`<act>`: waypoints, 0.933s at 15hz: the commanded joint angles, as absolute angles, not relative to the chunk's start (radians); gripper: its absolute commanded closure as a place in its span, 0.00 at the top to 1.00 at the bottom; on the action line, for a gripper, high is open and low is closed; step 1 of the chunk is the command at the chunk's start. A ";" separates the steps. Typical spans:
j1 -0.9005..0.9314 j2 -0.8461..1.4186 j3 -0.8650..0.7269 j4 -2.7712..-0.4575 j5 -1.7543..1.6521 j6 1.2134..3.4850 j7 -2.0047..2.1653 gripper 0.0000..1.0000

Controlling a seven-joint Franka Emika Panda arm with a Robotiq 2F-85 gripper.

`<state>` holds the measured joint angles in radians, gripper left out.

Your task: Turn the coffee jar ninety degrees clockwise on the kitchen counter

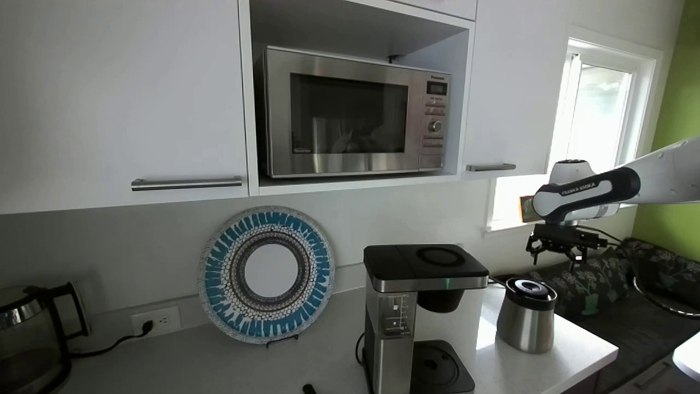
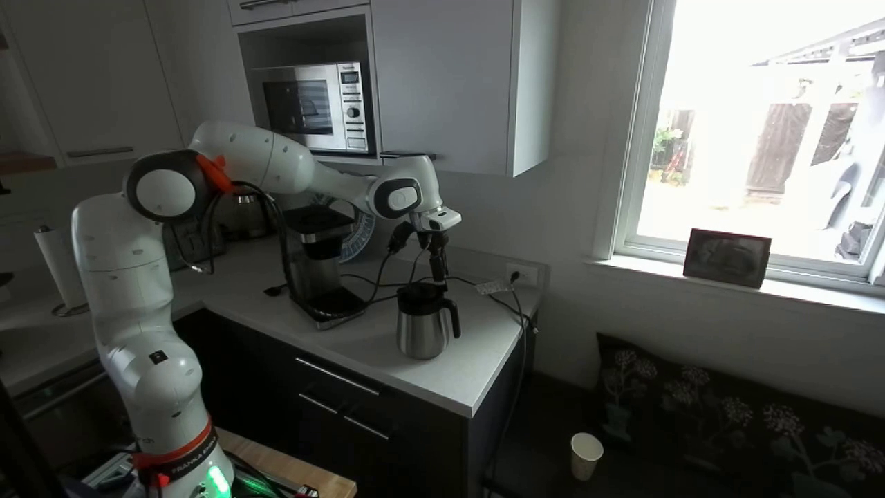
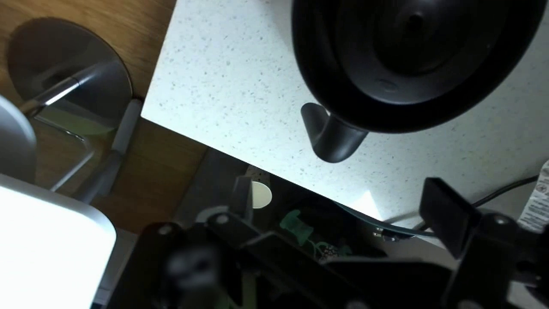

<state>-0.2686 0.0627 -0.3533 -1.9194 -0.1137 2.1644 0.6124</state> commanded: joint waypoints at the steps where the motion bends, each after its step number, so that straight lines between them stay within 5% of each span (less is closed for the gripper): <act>1: -0.278 -0.050 -0.335 -2.018 -0.149 2.149 0.429 1.00; 14: -0.265 -0.252 -0.321 -2.115 -0.144 2.171 -0.285 1.00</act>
<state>-0.2695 -0.1847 -0.3198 -2.0693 -0.1302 2.1600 -0.1492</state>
